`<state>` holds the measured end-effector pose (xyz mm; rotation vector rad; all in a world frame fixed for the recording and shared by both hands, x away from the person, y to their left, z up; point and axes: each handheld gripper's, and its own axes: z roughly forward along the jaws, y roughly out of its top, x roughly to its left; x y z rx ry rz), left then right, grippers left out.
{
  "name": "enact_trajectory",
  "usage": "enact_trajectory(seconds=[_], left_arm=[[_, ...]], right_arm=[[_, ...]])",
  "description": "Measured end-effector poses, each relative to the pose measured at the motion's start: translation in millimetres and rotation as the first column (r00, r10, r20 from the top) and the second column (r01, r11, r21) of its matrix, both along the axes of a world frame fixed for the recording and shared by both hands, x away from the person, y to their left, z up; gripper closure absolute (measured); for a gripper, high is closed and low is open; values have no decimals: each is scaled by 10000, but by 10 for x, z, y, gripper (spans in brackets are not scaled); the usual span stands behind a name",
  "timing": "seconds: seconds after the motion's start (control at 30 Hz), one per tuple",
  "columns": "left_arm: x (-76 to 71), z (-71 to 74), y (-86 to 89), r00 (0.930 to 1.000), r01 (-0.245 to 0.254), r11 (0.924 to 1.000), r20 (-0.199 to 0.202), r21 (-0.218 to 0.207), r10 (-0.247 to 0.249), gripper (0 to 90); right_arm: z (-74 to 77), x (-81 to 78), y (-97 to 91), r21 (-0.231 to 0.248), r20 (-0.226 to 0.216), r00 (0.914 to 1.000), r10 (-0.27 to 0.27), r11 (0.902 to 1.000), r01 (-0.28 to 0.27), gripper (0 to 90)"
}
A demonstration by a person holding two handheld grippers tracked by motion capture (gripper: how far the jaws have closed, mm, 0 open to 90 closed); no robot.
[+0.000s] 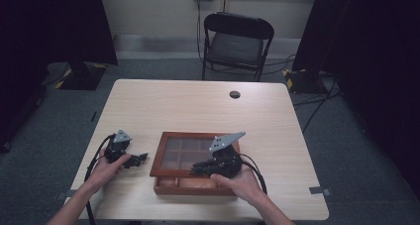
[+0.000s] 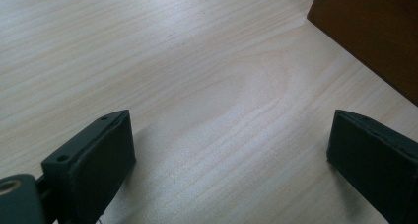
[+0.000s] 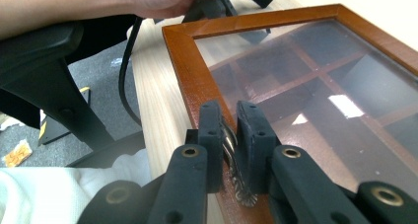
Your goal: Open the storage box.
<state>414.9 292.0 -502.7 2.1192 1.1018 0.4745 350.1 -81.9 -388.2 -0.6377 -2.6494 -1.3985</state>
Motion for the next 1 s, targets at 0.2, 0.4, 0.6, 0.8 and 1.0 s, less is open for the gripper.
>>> enact_trajectory(seconds=[0.2,0.4,0.6,0.8,1.0], left_arm=[[0,0,0,10000,4,10000,-1,4,-4,35],[0,0,0,10000,4,10000,-1,2,-4,35],[0,0,0,10000,2,10000,-2,3,-2,35],[0,0,0,10000,-1,10000,2,1,1,35],[0,0,0,10000,6,10000,3,11,-6,34]], right_arm=[[55,22,1,17,58,10000,-6,10000,5,820],[89,38,1,24,62,10000,-5,10000,5,820],[127,53,-1,41,98,9999,-44,10000,43,820],[162,66,-3,66,133,9999,-91,9999,90,820],[207,85,-6,120,148,9998,-154,9998,152,820]])
